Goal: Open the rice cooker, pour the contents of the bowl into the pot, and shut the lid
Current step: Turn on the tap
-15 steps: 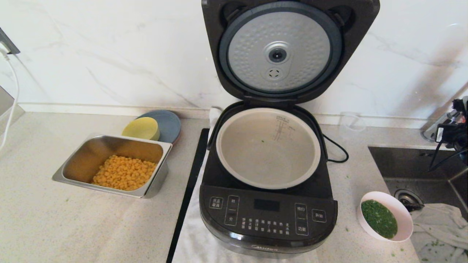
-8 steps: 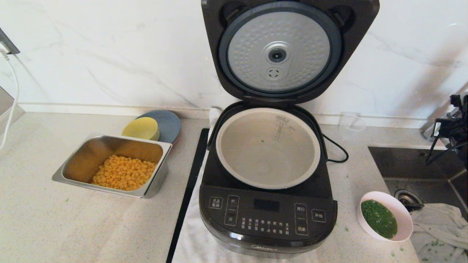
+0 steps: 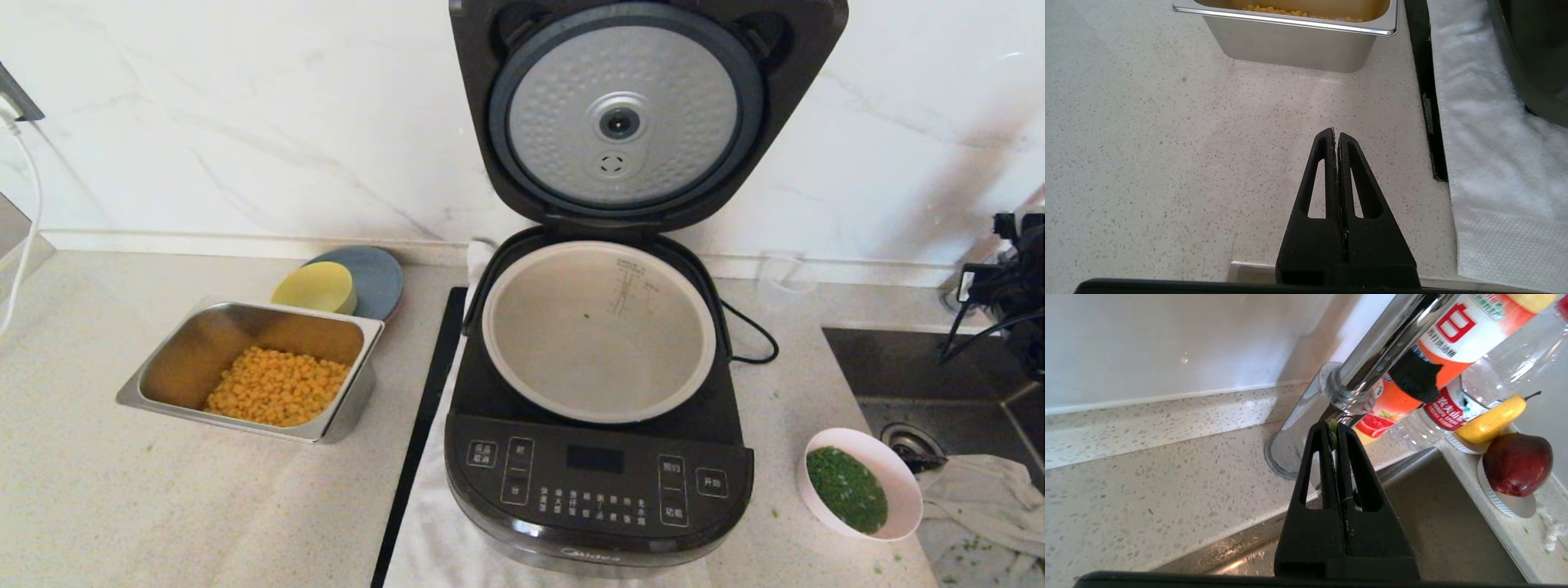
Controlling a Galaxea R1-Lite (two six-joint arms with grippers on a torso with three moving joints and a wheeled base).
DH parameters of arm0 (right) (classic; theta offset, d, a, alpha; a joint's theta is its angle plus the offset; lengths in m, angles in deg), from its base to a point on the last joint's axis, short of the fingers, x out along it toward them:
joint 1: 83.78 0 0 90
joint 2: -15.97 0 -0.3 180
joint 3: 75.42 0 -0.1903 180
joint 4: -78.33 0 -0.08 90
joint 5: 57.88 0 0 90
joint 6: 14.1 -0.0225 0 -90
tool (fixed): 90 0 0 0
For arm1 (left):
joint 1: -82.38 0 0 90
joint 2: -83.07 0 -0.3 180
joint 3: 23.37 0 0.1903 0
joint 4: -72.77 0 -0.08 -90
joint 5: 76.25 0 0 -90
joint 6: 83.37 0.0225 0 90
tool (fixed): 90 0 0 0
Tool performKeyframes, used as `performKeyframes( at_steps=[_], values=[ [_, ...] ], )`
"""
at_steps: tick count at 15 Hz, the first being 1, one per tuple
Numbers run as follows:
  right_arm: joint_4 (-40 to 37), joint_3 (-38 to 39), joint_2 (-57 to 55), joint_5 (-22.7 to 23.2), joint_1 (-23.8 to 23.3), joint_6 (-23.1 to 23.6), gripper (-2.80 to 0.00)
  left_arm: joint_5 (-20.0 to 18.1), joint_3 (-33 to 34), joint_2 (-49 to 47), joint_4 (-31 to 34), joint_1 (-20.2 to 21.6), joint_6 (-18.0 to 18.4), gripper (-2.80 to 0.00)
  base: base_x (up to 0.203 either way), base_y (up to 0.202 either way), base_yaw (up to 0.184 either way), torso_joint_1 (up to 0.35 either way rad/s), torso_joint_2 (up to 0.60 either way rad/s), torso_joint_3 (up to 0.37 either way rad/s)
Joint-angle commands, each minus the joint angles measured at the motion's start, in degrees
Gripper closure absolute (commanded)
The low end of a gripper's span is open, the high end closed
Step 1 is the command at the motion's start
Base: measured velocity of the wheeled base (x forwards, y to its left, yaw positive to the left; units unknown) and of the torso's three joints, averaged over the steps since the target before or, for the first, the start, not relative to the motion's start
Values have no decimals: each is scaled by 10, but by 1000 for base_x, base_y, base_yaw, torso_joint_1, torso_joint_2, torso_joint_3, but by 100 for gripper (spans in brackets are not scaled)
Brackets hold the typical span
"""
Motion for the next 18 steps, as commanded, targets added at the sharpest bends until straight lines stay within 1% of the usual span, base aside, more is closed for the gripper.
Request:
performKeyframes(
  at_steps=[1,5,8,13,15,18],
  values=[
    [2,4,1,-2,-1,2,0,0,0,0,0,0,0,0,0,0,0,0,0,0],
    [1,8,8,-14,-1,7,0,0,0,0,0,0,0,0,0,0,0,0,0,0],
    [6,38,17,-16,-2,19,0,0,0,-1,0,0,0,0,0,0,0,0,0,0],
    [19,92,40,-16,-5,22,0,0,0,-1,0,0,0,0,0,0,0,0,0,0],
    [43,118,48,-15,-5,23,0,0,0,0,0,0,0,0,0,0,0,0,0,0],
    [90,150,45,-15,-9,38,0,0,0,0,0,0,0,0,0,0,0,0,0,0]
  ],
)
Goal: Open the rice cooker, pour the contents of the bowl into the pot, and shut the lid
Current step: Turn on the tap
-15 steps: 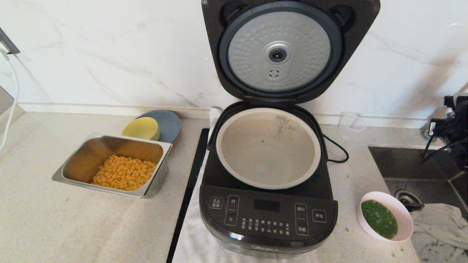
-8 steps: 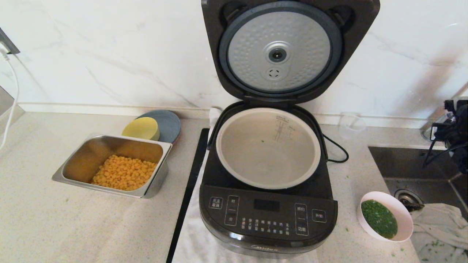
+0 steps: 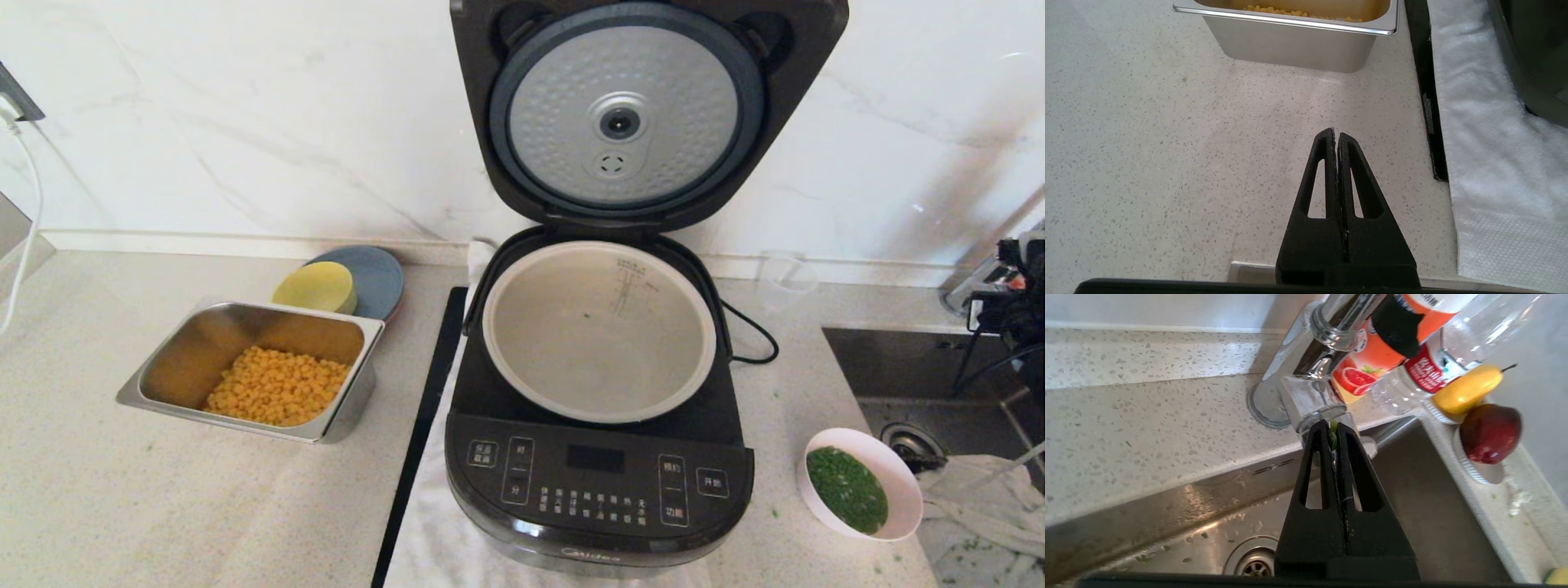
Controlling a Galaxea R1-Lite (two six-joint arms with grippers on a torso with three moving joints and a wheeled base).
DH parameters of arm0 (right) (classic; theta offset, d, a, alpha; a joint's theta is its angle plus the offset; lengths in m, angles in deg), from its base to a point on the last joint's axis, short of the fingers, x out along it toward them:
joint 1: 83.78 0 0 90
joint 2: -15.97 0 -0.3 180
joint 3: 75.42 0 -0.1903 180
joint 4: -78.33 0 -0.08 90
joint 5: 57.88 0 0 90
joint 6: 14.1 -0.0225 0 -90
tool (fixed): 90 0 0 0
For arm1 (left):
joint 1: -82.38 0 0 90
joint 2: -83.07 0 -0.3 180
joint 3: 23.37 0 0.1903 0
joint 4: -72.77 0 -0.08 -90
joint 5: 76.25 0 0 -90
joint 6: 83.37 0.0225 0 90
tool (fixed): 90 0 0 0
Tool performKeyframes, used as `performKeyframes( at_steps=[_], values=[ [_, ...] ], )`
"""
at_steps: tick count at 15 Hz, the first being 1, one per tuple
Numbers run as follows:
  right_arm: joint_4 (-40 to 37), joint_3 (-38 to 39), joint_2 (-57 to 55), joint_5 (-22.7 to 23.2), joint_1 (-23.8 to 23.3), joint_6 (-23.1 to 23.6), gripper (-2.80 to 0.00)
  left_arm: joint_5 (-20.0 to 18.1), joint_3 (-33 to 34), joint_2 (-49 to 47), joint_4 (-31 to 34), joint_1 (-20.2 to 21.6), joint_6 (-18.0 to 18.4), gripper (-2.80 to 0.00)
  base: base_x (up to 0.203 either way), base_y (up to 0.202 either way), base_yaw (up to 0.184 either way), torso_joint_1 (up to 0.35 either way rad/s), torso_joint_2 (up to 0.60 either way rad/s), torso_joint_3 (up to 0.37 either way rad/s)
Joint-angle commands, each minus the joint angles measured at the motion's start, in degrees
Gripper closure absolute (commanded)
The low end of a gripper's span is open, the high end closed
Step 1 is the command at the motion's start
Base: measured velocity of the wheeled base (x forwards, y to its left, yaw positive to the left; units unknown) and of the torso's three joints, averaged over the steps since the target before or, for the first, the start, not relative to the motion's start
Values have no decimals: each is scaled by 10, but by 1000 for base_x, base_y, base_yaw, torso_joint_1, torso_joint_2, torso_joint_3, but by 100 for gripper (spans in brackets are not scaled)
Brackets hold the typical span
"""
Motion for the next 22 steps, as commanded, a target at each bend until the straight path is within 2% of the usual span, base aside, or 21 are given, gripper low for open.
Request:
performKeyframes(
  at_steps=[1,7,11,13,15,18,22],
  values=[
    [19,25,3,-1,-5,3,0,0,0,-1,0,0,0,0,0,0,0,0,0,0],
    [23,99,52,9,-2,1,0,0,0,0,0,0,0,0,0,0,0,0,0,0],
    [-6,178,108,33,64,-13,0,0,0,0,0,0,0,0,0,0,0,0,0,0],
    [-43,210,147,39,97,-43,0,0,0,0,0,0,0,0,0,0,0,0,0,0],
    [-134,222,196,54,108,-76,0,0,0,-1,0,0,0,0,0,0,0,0,0,0],
    [-318,204,273,121,93,-140,0,0,0,0,0,0,0,0,0,0,0,0,0,0],
    [-607,151,378,270,32,-170,0,0,0,-1,0,0,0,0,0,0,0,0,0,0]
  ],
)
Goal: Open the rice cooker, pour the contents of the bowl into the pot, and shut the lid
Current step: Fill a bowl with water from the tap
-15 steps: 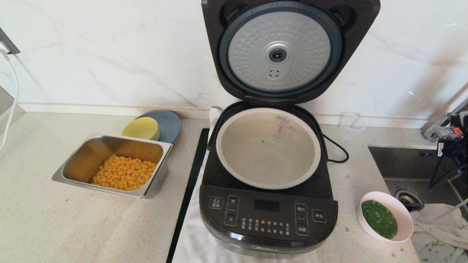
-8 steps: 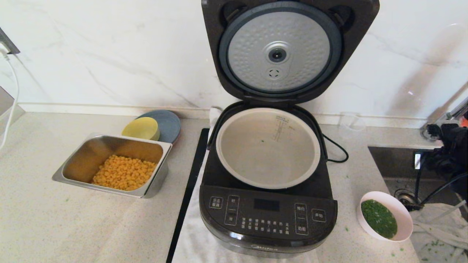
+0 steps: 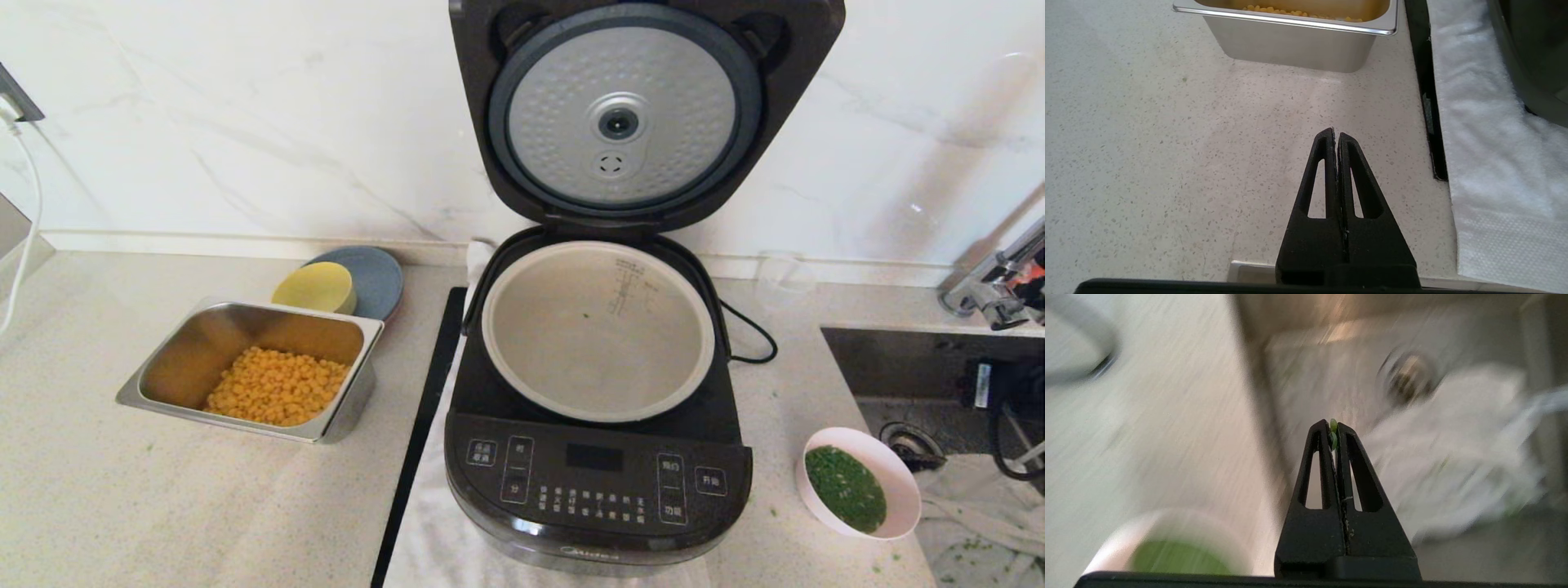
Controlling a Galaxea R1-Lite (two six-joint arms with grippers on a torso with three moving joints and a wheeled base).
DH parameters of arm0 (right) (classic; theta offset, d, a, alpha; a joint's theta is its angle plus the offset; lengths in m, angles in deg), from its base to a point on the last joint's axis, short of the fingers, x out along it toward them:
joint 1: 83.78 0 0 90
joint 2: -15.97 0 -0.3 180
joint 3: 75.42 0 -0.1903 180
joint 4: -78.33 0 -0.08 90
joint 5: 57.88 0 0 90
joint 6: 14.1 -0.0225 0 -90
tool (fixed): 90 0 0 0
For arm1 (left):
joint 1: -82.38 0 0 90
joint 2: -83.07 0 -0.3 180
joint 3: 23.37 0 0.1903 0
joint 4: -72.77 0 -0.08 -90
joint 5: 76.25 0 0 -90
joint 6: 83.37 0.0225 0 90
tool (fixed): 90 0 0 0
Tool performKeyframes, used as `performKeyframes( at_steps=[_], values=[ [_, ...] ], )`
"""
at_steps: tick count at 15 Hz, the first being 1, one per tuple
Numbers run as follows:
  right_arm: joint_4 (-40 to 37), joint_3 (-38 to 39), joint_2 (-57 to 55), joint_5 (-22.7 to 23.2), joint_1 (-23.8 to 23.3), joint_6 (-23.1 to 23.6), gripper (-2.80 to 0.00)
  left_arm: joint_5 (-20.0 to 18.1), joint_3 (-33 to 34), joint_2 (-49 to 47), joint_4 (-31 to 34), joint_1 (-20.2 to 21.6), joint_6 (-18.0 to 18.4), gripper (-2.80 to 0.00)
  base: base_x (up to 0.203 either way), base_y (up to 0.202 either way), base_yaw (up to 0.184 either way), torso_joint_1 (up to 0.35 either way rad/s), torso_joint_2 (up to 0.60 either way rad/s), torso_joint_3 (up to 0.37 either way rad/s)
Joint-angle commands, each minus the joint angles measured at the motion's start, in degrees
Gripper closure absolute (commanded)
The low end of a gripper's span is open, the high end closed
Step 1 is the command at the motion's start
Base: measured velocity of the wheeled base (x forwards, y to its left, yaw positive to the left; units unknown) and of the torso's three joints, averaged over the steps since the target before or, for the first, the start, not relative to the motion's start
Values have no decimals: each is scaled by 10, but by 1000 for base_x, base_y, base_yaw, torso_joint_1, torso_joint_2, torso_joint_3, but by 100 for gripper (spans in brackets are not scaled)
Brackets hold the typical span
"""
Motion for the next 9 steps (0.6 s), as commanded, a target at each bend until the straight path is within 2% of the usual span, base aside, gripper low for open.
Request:
performKeyframes(
  at_steps=[1,3,5,7,9],
  values=[
    [-202,-36,87,75,-33,-3,0,0,0,0,0,0,0,0,0,0,0,0,0,0],
    [-298,-43,131,108,-45,0,0,0,0,-1,0,0,0,0,0,0,0,0,0,0],
    [-342,-11,167,115,-36,4,0,0,0,-1,0,0,0,0,0,0,0,0,0,0],
    [-352,27,191,113,15,1,0,0,0,0,0,0,0,0,0,0,0,0,0,0],
    [-354,70,202,108,47,-1,0,0,0,-1,0,0,-1,0,0,0,0,0,0,0]
  ],
)
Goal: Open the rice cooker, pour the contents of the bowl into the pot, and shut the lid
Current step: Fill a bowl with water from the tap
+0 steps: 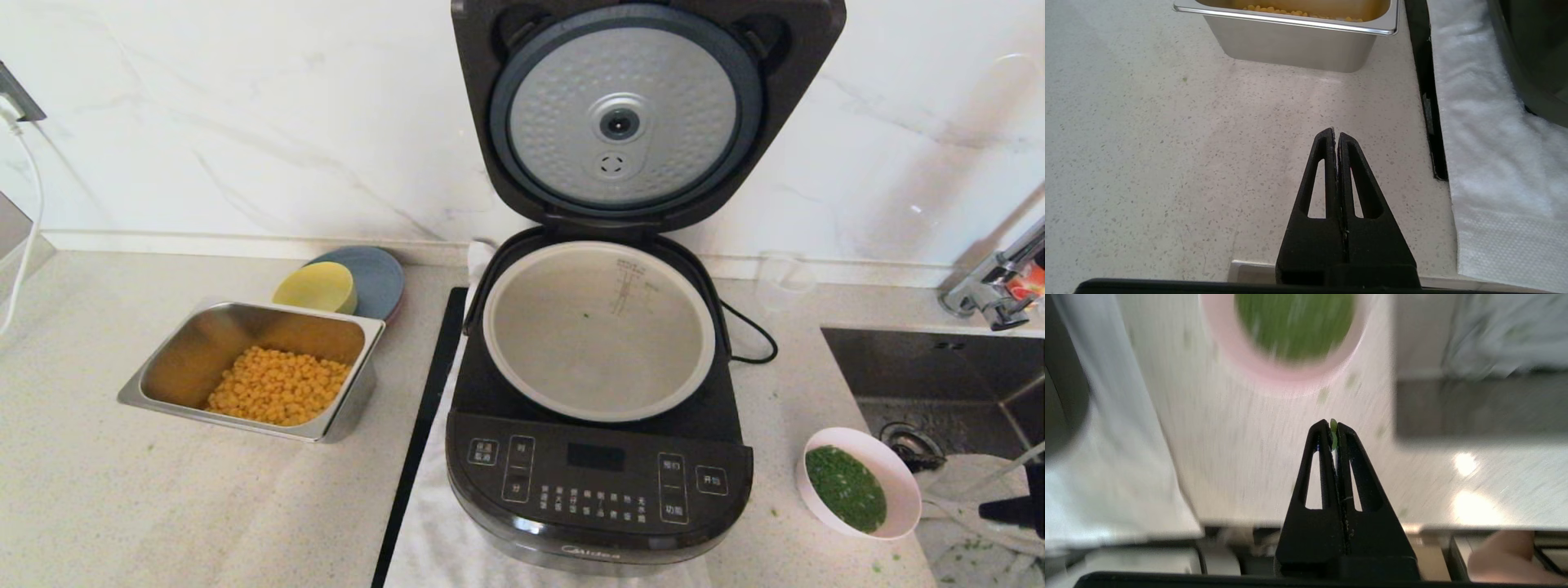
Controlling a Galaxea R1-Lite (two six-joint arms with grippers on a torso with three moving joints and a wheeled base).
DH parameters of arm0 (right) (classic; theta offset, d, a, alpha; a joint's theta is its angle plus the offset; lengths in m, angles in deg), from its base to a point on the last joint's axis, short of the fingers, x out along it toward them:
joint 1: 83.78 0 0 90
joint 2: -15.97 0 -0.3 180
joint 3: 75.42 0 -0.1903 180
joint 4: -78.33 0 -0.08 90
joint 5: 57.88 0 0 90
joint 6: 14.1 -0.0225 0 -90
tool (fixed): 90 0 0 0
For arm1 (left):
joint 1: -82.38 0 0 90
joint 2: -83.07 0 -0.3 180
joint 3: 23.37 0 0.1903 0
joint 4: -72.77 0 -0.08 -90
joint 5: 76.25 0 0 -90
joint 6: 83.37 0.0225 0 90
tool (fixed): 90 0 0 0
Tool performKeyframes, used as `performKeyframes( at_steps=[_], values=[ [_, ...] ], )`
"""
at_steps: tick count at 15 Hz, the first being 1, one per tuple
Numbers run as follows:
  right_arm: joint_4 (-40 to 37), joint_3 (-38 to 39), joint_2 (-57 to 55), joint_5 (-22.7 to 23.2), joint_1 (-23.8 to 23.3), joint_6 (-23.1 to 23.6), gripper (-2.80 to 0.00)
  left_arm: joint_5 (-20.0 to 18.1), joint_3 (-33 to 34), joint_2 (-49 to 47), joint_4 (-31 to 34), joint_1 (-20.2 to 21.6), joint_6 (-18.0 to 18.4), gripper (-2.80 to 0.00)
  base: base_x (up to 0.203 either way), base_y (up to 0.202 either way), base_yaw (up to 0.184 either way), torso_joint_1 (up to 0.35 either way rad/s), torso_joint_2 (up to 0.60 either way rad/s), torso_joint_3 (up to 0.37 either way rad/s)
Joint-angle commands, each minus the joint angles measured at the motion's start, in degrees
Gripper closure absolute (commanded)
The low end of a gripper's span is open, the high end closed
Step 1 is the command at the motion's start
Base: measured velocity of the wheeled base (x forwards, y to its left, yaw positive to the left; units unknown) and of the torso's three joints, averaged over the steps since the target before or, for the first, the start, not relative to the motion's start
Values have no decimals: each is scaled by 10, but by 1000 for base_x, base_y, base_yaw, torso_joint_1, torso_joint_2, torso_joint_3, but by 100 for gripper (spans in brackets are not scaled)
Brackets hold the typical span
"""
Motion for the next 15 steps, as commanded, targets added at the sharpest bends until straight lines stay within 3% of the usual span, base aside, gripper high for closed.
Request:
performKeyframes(
  at_steps=[1,7,9,10,15],
  values=[
    [-2,45,21,-2,38,-2,0,0,0,0,0,0,0,0,0,0,0,0,0,0],
    [24,69,-9,-5,46,-1,0,0,0,-1,0,0,0,0,0,0,0,0,0,0],
    [70,91,-27,-34,45,1,0,0,0,-1,0,0,0,0,0,0,0,0,0,0],
    [102,110,-36,-48,45,4,-280,0,0,0,0,0,0,0,0,0,0,0,0,0],
    [182,146,-85,-58,43,6,-280,0,0,-1,0,0,0,0,0,0,0,0,0,0]
  ],
)
